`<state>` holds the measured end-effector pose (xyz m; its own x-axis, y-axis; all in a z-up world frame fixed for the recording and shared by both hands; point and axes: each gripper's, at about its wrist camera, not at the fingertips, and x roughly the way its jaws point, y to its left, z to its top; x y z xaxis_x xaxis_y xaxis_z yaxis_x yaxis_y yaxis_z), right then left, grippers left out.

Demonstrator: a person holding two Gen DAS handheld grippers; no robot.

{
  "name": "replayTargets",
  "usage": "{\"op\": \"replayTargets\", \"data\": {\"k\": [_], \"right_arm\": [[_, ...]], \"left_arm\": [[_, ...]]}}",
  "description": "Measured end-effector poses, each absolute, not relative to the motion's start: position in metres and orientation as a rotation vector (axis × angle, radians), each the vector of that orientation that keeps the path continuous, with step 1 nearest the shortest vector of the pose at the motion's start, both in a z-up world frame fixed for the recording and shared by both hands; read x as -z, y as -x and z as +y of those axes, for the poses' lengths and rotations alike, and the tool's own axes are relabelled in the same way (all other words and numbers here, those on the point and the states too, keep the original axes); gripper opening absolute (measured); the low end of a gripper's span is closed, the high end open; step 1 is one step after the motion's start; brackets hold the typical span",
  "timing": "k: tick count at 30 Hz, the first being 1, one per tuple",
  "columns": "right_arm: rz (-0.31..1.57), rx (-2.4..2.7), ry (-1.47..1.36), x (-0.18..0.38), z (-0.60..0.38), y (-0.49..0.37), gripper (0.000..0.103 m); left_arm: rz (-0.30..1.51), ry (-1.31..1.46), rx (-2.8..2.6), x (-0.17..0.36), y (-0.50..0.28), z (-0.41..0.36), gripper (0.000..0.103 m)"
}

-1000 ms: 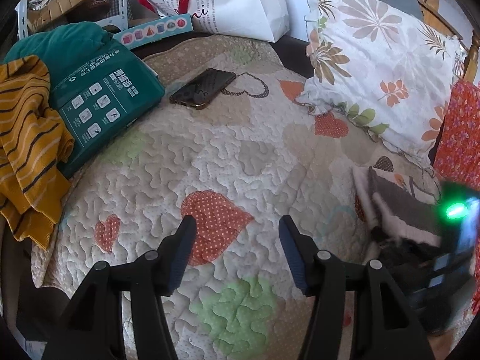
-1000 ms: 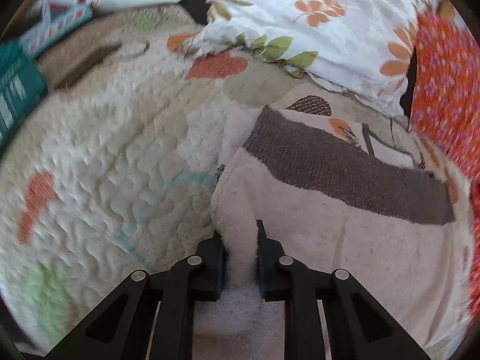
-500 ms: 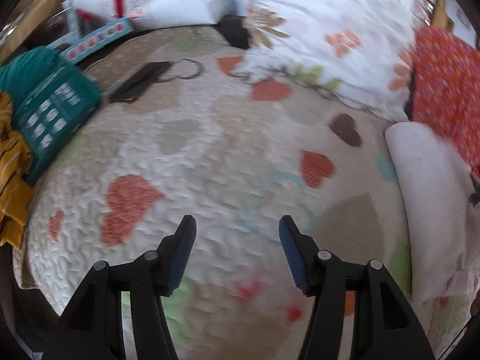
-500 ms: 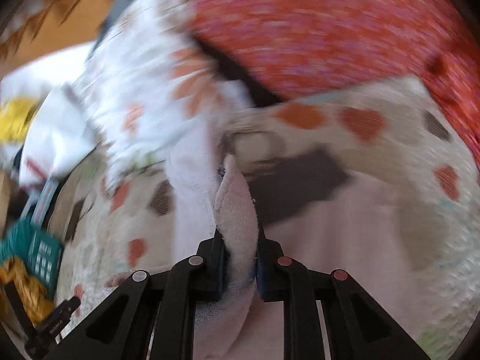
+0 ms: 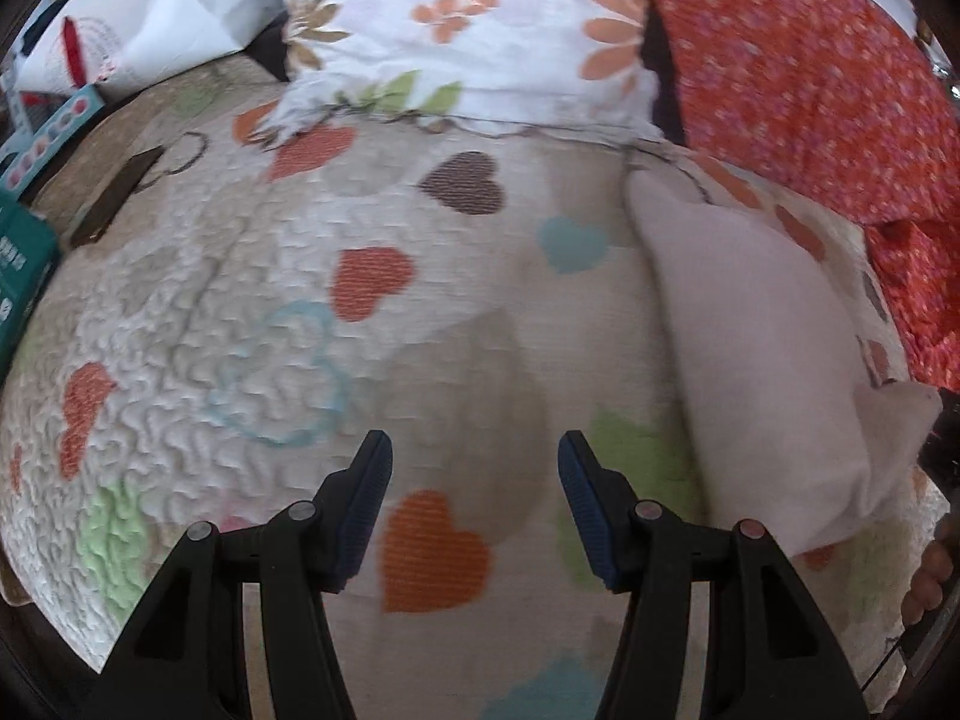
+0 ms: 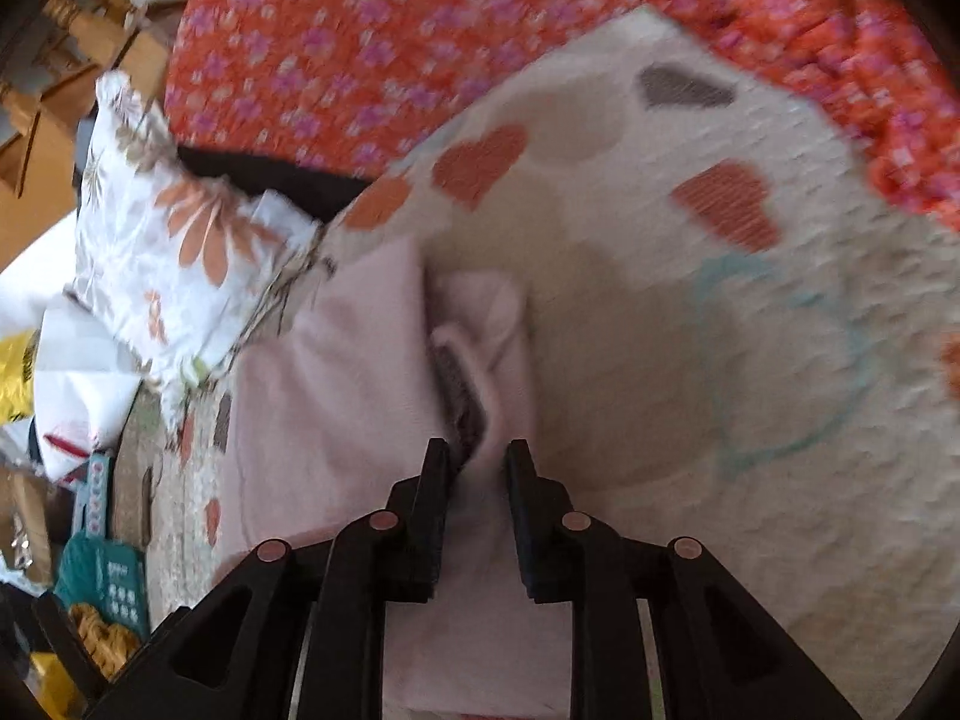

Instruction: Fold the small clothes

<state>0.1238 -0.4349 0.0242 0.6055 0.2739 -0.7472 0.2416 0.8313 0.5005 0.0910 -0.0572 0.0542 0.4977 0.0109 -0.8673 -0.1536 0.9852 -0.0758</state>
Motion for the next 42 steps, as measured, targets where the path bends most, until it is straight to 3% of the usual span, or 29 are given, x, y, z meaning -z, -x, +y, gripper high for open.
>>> {"op": "replayTargets", "data": {"k": [4, 6, 7, 8, 11, 12, 13, 19, 25, 28, 32, 34, 39, 41, 42], "right_arm": [[0.813, -0.105, -0.577, -0.049, -0.437, -0.097, 0.024], [0.785, -0.177, -0.606, -0.054, -0.432, -0.096, 0.036], [0.785, -0.224, -0.616, -0.055, -0.426, -0.099, 0.051], [0.785, -0.242, -0.613, -0.056, -0.421, -0.102, 0.057], [0.812, -0.282, -0.547, -0.049, -0.398, -0.107, 0.055], [0.858, -0.291, -0.511, -0.042, -0.388, -0.111, 0.044], [0.908, -0.272, -0.474, -0.034, -0.383, -0.113, 0.008], [1.131, -0.093, -0.366, 0.000, -0.390, -0.093, 0.008], [1.195, -0.110, -0.310, -0.013, -0.384, -0.100, 0.008], [1.113, -0.169, -0.418, -0.029, -0.403, -0.102, 0.012], [1.025, -0.126, -0.489, -0.034, -0.423, -0.104, 0.033], [1.008, -0.088, -0.467, -0.032, -0.425, -0.107, 0.033], [1.005, -0.066, -0.390, -0.028, -0.413, -0.113, 0.033], [1.003, -0.065, -0.388, -0.024, -0.411, -0.115, 0.033], [0.999, -0.061, -0.393, -0.022, -0.412, -0.117, 0.033]], "left_arm": [[1.055, 0.167, -0.085, -0.050, -0.100, -0.073, 0.060], [1.059, 0.180, -0.080, -0.049, -0.103, -0.077, 0.060], [1.063, 0.201, -0.070, -0.048, -0.105, -0.078, 0.061], [1.068, 0.226, -0.059, -0.048, -0.106, -0.079, 0.061], [1.076, 0.290, -0.023, -0.046, -0.110, -0.082, 0.070], [1.083, 0.313, -0.007, -0.044, -0.113, -0.083, 0.070], [1.088, 0.323, 0.003, -0.044, -0.114, -0.084, 0.071], [1.100, 0.351, 0.034, -0.032, -0.123, -0.087, 0.073], [1.127, 0.442, 0.113, -0.015, -0.138, -0.088, 0.076], [1.103, 0.437, 0.135, -0.015, -0.143, -0.094, 0.078], [1.093, 0.436, 0.159, -0.014, -0.146, -0.104, 0.080], [1.109, 0.392, 0.151, -0.013, -0.145, -0.112, 0.080], [1.122, 0.162, 0.092, -0.017, -0.133, -0.133, 0.061], [1.109, 0.123, 0.106, -0.021, -0.128, -0.137, 0.050], [1.102, 0.122, 0.123, -0.024, -0.126, -0.138, 0.037]]}}
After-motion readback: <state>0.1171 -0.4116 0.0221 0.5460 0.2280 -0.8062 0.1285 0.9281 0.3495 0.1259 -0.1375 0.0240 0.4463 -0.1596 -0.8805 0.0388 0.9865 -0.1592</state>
